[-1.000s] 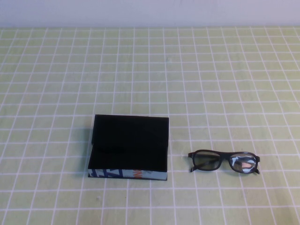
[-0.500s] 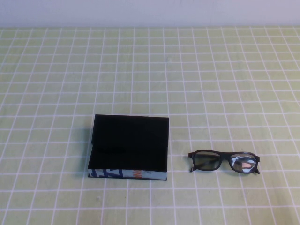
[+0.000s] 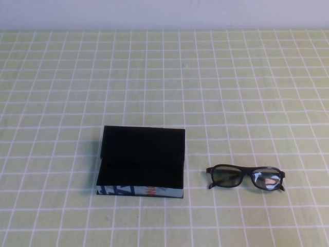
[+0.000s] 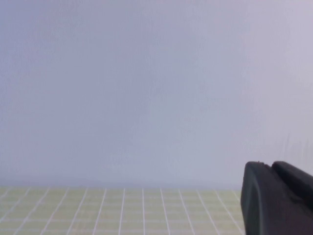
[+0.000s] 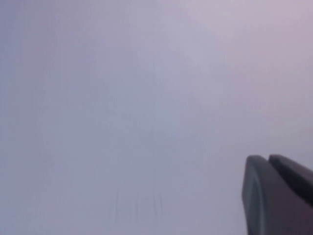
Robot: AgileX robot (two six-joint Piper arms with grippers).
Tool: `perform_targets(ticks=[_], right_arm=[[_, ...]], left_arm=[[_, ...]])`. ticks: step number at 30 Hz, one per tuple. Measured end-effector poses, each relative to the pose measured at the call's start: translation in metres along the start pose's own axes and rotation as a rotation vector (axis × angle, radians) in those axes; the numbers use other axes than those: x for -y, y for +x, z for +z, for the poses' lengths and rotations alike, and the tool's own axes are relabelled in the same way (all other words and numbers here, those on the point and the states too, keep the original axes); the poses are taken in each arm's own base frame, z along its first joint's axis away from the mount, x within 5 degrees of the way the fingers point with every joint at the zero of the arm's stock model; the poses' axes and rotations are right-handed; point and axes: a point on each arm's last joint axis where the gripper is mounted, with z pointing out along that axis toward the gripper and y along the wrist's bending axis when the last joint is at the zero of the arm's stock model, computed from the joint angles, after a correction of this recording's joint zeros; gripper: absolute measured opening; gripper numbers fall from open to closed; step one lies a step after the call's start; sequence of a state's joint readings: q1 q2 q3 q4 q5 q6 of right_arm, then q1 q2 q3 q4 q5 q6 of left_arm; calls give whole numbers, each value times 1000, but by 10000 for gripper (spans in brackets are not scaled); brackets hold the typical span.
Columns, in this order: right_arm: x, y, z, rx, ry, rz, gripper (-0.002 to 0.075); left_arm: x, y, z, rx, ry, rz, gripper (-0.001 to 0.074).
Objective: Return glasses to glasses case
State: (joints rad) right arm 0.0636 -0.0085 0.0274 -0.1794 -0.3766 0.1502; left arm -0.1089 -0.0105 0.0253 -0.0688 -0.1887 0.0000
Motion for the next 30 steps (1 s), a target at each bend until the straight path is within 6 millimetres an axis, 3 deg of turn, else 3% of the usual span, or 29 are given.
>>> perform_targets(ticks=[10,13,18,23,26,30], right_arm=[[-3,-19,-2,213,-32,0,-18],[-4,-30,-5,338,-44,12,-18],[-1,-47,-7,445,-48,183,-18],[-2,-104,-1,471,-54,284,-18],[-3,-141,4,466,-50,319,-18],[-5,-180,27,377,-36,338,-18]], left_arm=[[0,-12,-1,132,1,-19,-3],[0,-23,-3,250,12,-104,-3],[0,-46,-12,521,96,-365,-3],[4,-85,-16,599,156,-444,-3],[8,-121,-21,627,177,-391,-3],[15,-159,-20,603,180,-290,-3]])
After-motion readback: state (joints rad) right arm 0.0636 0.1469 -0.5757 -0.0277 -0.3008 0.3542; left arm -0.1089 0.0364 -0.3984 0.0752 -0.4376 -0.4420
